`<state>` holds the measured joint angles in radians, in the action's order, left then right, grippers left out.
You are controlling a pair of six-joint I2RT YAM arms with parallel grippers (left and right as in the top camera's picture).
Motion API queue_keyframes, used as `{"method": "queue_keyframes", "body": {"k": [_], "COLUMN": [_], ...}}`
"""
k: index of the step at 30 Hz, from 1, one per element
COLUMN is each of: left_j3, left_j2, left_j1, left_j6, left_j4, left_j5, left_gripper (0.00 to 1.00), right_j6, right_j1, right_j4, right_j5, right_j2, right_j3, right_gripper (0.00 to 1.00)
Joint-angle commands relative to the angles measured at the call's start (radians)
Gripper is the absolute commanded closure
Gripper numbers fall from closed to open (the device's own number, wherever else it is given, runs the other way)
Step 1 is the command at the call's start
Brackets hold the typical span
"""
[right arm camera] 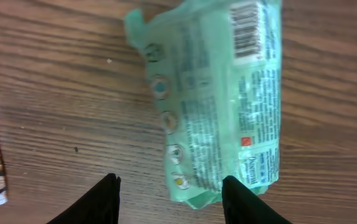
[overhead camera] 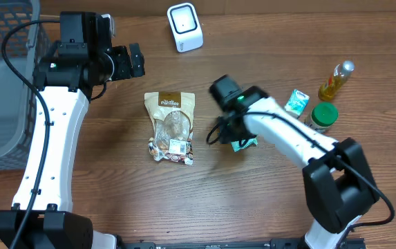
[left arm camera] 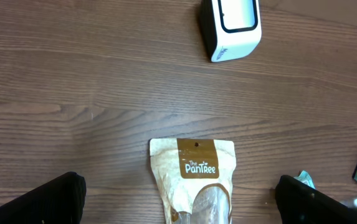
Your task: Scan the item barcode
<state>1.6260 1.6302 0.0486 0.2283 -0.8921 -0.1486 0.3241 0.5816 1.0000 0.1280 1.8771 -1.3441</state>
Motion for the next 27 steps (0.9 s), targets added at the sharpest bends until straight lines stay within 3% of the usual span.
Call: {"method": "queue_keyframes", "body": {"k": [1,5,10,11,15,19,22,27], "left_j3": [0.013,0.013,0.013,0.013,0.013,0.013,0.013,0.013], "left_j2": [0.000,0.000,0.000,0.000,0.000,0.000,0.000,0.000], "left_j1": [0.004,0.004,0.004,0.004,0.004,0.004,0.004,0.004], "left_j6": [-0.023,-0.023,-0.023,-0.023,-0.023,-0.023,-0.023,-0.023], "left_j4": [0.002,0.002,0.002,0.002,0.002,0.002,0.002,0.002], "left_j5": [0.002,0.002,0.002,0.002,0.002,0.002,0.002,0.002], "left_gripper": [0.01,0.00,0.00,0.01,0.00,0.00,0.00,0.01], "right_j6": [0.024,0.024,0.020,0.001,-0.018,-0.003,0.010,0.009], "right_j1": [0.035,0.051,0.046,0.045,0.044,0.044,0.047,0.047], "right_j4": [-0.034,-0.042,-0.051,-0.068,-0.089,-0.050,-0.036,-0.066], "right_j5": [0.156,0.206,0.208,0.209,0.215,0.207,0.204,0.204], "right_j2": [-0.005,-0.002,-0.002,-0.002,-0.002,-0.002,-0.002,-0.002], "right_j3": [-0.005,0.014,0.017,0.017,0.017,0.018,0.025,0.069], "right_gripper": [0.50,0.47,0.01,0.00,0.00,0.31,0.41,0.44]}}
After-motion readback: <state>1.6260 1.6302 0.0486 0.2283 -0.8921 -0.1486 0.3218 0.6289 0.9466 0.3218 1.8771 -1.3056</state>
